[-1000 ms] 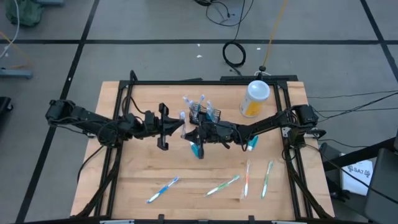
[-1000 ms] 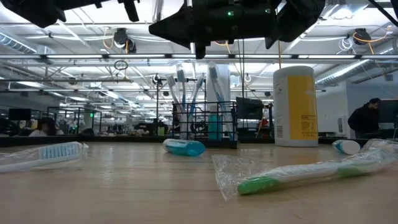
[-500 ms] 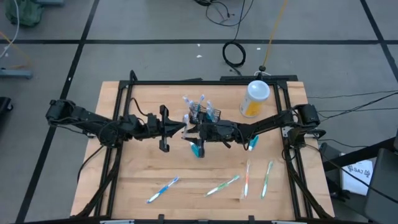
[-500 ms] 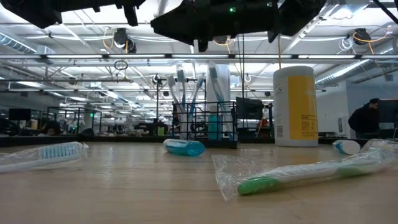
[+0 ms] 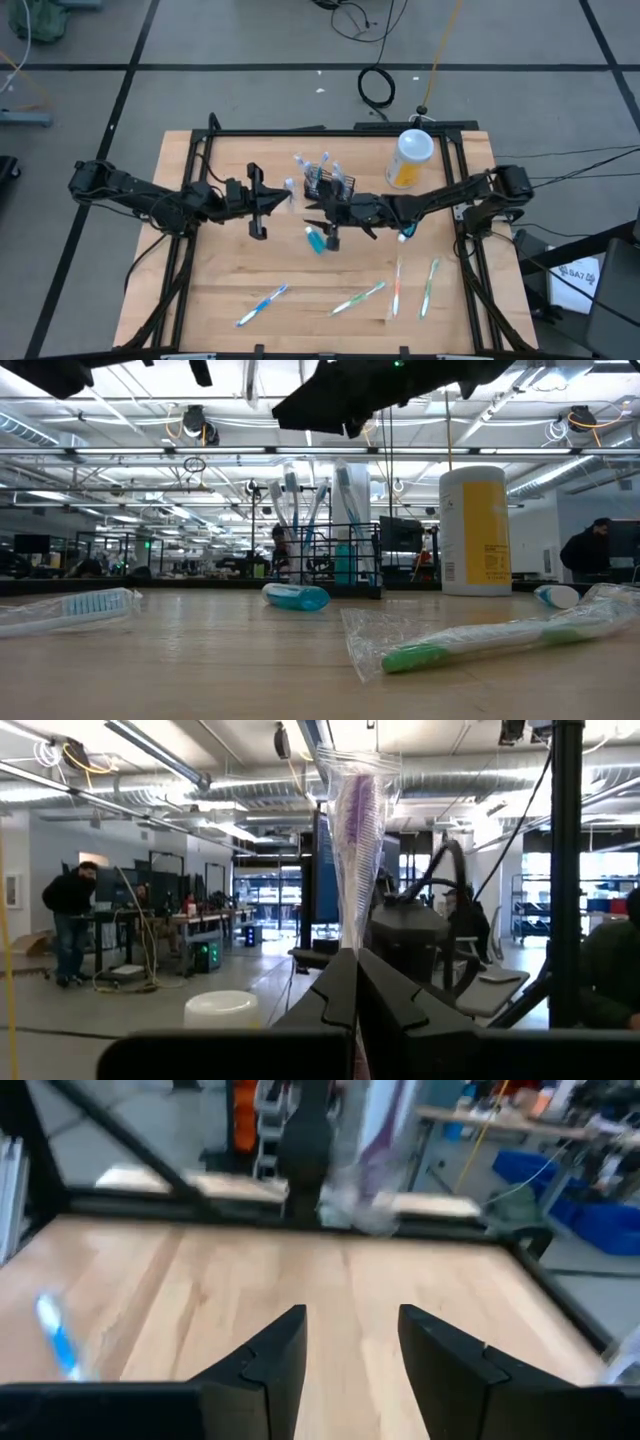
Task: Pick & Place toothbrushing station
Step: Put the purple toothbrush into the black wire organizer
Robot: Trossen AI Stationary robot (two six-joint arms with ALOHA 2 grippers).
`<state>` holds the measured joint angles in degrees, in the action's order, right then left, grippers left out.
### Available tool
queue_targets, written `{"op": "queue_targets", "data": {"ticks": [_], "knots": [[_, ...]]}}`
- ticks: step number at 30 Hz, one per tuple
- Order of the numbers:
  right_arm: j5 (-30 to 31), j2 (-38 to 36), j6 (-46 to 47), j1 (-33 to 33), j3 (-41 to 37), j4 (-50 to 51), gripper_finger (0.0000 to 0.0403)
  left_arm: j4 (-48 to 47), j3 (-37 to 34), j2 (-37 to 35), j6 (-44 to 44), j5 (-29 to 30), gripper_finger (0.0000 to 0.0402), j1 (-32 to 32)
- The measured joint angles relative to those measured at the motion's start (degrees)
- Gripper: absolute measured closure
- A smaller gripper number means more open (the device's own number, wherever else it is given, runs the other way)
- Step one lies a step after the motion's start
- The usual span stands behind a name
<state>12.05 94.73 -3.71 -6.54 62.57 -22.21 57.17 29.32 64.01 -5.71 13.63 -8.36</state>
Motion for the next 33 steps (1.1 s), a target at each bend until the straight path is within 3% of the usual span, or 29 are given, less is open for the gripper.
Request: {"op": "queue_targets", "data": {"ticks": [10, 15, 19, 24, 29, 33], "knots": [[0.2, -8.7, 0.5, -2.6, -0.1, 15.8, 0.0254, 0.4, 0.1, 3.3, -3.2, 0.0, 0.0399, 1.1], [0.2, -13.0, 7.8, -3.0, -0.1, 19.9, 0.0256, 8.4, 0.1, 8.5, -4.8, 0.0, 0.0398, 3.4], [0.5, -14.5, 10.1, -3.0, -1.0, 19.2, 0.0261, 15.0, 0.1, 15.0, -4.8, 0.2, 0.0399, 6.3], [2.3, -15.1, 9.9, -3.3, -3.6, 18.4, 0.0264, 21.9, 0.1, 23.7, -3.3, 5.9, 0.0399, 9.9], [6.8, -15.7, 8.0, -3.1, -4.4, 16.3, 0.0265, 30.4, 0.1, 31.5, -5.4, 6.0, 0.04, 12.1], [7.6, -15.6, 6.9, -3.0, -4.4, 16.3, 0.0268, 32.0, 0.3, 36.1, -5.2, 5.8, 0.04, 13.7]]}}
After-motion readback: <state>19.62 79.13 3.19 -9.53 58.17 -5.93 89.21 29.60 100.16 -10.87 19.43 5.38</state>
